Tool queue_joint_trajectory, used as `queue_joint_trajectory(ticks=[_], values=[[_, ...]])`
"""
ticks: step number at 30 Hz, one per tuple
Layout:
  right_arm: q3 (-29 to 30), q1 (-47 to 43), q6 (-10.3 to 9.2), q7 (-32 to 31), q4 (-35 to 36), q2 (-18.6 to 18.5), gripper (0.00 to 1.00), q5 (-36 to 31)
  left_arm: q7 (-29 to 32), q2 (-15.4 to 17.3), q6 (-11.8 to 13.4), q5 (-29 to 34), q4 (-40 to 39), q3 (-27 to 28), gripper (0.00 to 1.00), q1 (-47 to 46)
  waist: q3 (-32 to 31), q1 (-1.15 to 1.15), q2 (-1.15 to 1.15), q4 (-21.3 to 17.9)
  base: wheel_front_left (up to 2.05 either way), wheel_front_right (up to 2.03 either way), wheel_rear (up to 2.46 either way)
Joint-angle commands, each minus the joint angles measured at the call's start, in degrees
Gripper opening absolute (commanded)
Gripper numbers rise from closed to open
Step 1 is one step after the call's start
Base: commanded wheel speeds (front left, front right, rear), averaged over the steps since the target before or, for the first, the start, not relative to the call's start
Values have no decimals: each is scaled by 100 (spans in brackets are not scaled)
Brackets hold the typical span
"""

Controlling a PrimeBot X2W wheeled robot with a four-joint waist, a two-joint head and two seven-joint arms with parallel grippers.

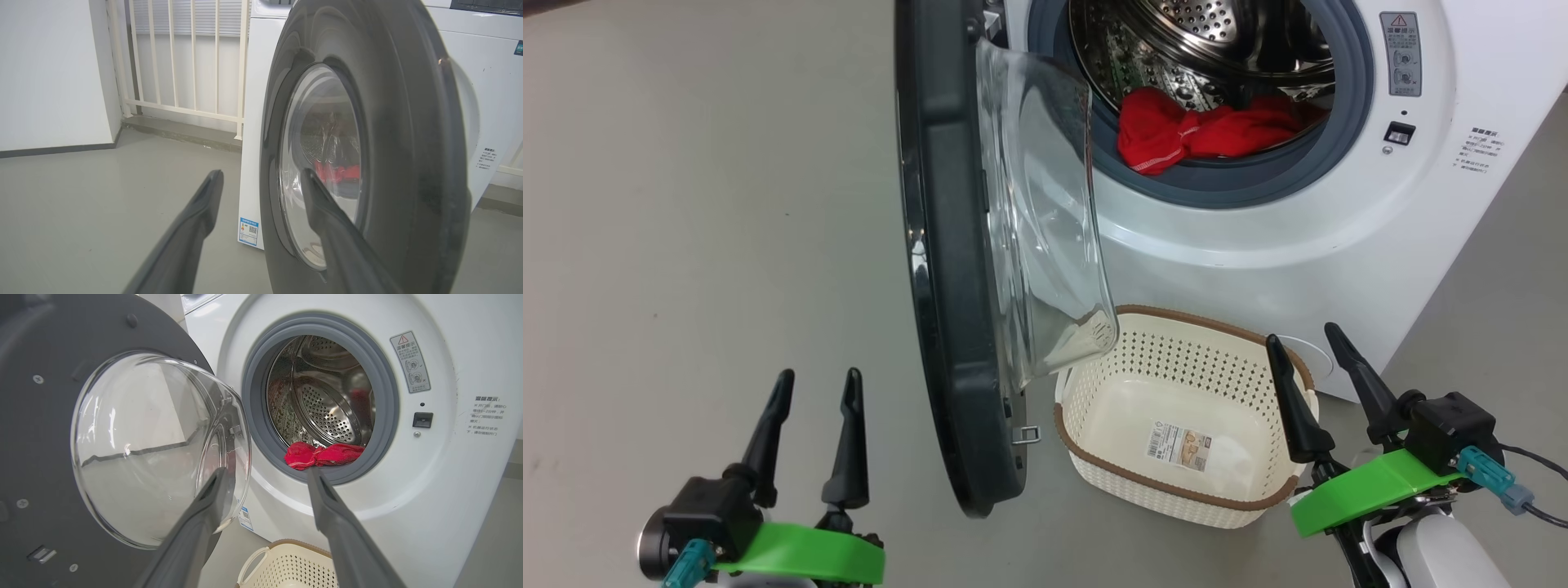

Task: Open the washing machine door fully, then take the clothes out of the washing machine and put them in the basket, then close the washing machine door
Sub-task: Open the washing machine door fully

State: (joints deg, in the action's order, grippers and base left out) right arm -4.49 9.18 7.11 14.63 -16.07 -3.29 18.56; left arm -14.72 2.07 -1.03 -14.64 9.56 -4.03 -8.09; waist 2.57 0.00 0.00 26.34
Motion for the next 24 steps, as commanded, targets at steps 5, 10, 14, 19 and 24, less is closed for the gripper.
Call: queue_joint_trajectory(ticks=[5, 10, 14, 19, 24], values=[[-159, 95, 37, 37, 106, 18, 100, 127, -28, 81, -47, -3, -153, 152, 0, -131, 12, 0, 0, 2, 0, 0, 0], [-179, 96, 37, 37, 92, 20, 100, 133, -28, 81, -55, 47, -321, 97, 0, -226, 14, 0, 0, 0, 0, 0, 0], [-214, 108, 37, 37, 87, -1, 100, 137, -28, 81, -18, 46, -690, 76, 0, -365, -2, 0, 0, -9, 0, 0, 0], [-256, 101, 37, 37, 67, -11, 100, 136, -28, 81, 19, -102, -1261, 65, 0, -578, -41, 0, 0, -46, 0, 0, 0], [-288, 93, 37, 37, 51, -15, 100, 136, -28, 81, -31, -157, -1928, -141, 0, -809, -57, 0, 0, -91, 0, 0, 0]])
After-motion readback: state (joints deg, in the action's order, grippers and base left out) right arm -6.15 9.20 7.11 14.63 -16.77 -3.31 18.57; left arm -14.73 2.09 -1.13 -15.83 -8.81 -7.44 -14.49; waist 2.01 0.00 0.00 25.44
